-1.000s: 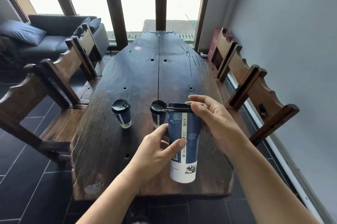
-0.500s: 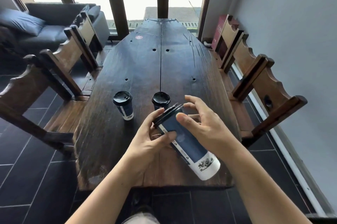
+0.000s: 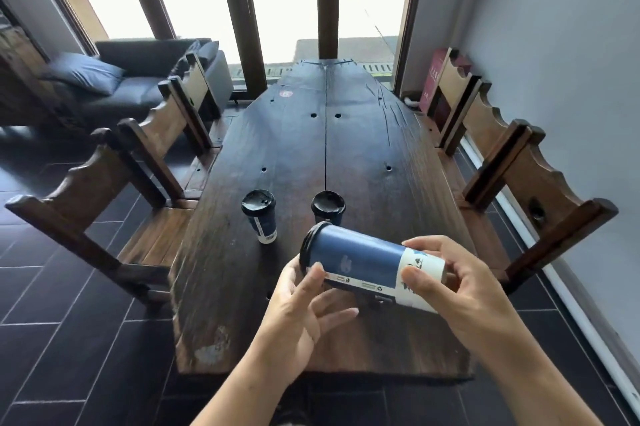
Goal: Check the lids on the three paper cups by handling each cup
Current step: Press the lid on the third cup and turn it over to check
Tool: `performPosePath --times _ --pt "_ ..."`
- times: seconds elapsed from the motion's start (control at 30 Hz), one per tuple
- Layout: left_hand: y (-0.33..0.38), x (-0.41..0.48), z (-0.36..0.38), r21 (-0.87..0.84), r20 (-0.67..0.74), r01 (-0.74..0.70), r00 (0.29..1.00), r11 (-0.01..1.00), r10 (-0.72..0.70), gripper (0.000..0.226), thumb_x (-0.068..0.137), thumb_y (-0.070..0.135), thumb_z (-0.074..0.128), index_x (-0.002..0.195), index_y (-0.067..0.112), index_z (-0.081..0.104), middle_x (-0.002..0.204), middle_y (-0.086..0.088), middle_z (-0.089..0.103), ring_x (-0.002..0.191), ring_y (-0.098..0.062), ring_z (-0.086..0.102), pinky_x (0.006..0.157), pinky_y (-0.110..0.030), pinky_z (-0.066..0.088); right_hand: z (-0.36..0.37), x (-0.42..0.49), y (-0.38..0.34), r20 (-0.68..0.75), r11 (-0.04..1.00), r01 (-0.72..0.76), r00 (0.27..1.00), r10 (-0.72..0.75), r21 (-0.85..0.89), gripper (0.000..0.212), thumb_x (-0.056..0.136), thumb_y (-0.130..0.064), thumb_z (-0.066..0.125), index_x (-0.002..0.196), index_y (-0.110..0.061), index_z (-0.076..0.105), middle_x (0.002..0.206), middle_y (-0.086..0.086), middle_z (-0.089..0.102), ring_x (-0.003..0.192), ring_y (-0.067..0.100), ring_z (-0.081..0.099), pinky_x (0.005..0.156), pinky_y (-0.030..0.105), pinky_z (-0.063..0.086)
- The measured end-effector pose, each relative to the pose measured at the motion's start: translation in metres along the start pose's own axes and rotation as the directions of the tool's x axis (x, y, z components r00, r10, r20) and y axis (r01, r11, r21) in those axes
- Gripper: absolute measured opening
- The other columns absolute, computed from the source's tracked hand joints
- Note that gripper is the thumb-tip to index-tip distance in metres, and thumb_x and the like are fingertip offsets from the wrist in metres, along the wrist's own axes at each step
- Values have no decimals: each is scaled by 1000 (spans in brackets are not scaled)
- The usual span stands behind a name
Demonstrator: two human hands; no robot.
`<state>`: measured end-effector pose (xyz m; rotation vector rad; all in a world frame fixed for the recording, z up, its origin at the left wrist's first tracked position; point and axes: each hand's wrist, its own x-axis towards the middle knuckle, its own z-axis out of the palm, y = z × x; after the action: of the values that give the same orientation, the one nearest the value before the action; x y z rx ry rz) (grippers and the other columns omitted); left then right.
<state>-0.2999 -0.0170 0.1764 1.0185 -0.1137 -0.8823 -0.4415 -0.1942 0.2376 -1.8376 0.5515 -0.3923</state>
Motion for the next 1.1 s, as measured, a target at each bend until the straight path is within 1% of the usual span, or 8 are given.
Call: performPosePath --times 0.1,0.2,0.33,0.47,0.53,0.67,0.8,1.1 --pt "15 0 -13 89 36 62 997 994 -65 101 54 75 85 140 30 56 137 -20 65 124 -45 63 94 -66 54 -11 2 -13 17 993 38 999 -36 -109 54 68 -71 65 111 -39 68 93 -15 73 82 7 72 66 23 57" --pt "34 0 -20 214 142 116 979 970 -149 89 62 86 68 138 39 60 133 -21 67 117 -43 67 86 -57 60 -15 5 -23 77 986 58 996 -46 -157 50 71 -69 64 112 -41 66 94 -17 73 85 8 71 73 26 56" --pt "44 -1 -21 208 195 255 935 944 -296 68 72 70 67 124 26 73 109 -25 72 81 -37 75 58 -42 64 -15 8 -32 157 977 63 987 -31 -205 41 75 -67 62 109 -44 64 90 -24 72 90 3 70 73 27 55" --pt "38 -1 -27 150 247 250 927 957 -281 74 72 60 82 133 23 66 112 -24 71 75 -34 75 46 -32 61 -15 8 -31 181 969 65 983 -21 -239 55 70 -79 55 113 -47 61 101 -33 68 99 -4 66 78 26 56" --pt "35 -1 -28 120 298 210 925 970 -237 76 71 53 88 136 22 64 123 -24 68 83 -38 74 49 -32 62 -16 7 -29 148 968 66 989 -31 -242 58 69 -83 52 117 -51 59 108 -37 64 105 -7 64 87 30 57" --pt "28 -2 -28 61 344 103 931 993 -118 72 69 29 95 134 21 65 131 -15 66 95 -35 73 61 -39 65 -21 6 -26 83 992 25 996 -15 -123 61 68 -83 56 119 -51 60 104 -13 74 97 10 73 91 45 59" --pt "27 -2 -23 46 362 55 930 997 -68 83 63 12 96 138 18 60 138 -15 61 109 -37 69 78 -49 64 -25 6 -25 59 1000 -27 998 26 10 55 63 -77 64 112 -50 65 105 -2 73 93 8 73 74 35 64" --pt "35 -5 -13 68 419 87 902 994 -108 88 67 16 95 145 26 55 149 -16 52 115 -39 62 95 -66 53 -35 3 -26 31 1000 12 999 -12 -12 48 66 -72 66 108 -49 66 100 -10 74 96 9 74 76 40 66"
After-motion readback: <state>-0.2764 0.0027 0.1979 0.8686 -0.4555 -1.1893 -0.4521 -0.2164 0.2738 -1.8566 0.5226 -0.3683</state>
